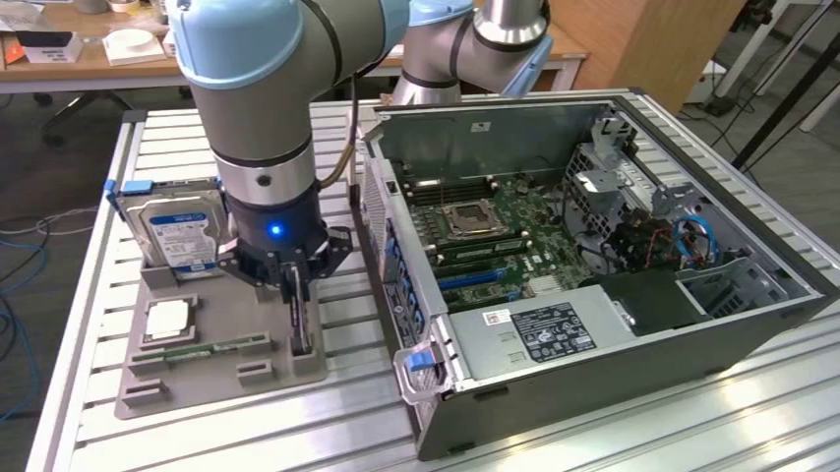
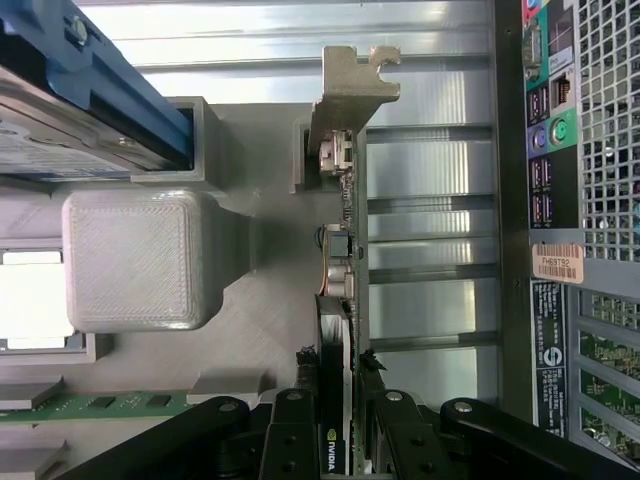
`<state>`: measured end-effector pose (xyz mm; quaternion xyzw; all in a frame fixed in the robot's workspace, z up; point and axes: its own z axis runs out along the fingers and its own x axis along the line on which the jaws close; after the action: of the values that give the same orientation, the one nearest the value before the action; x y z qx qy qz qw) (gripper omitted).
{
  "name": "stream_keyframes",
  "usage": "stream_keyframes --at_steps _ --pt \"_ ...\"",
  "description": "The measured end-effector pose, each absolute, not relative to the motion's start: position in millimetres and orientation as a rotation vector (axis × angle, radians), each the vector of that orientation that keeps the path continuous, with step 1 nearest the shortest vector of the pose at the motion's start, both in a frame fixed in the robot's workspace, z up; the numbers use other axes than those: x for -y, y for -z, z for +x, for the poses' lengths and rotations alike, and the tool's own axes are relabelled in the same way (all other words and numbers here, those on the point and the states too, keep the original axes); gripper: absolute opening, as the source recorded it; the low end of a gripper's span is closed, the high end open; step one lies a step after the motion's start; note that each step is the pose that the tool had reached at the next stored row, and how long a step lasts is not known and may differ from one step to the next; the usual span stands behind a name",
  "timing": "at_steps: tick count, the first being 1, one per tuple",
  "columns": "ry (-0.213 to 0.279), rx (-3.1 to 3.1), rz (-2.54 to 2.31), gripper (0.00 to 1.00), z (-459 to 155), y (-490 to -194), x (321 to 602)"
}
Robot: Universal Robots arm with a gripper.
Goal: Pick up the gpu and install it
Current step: 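Pick up the gpu and move the gpu toward the slot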
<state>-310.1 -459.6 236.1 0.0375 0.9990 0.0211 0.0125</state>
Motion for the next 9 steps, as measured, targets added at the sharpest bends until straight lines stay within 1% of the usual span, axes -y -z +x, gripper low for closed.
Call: stream_keyframes --at_steps 9 --pt "-0.066 -3.114 0.117 0.26 -310.1 -245.8 459.6"
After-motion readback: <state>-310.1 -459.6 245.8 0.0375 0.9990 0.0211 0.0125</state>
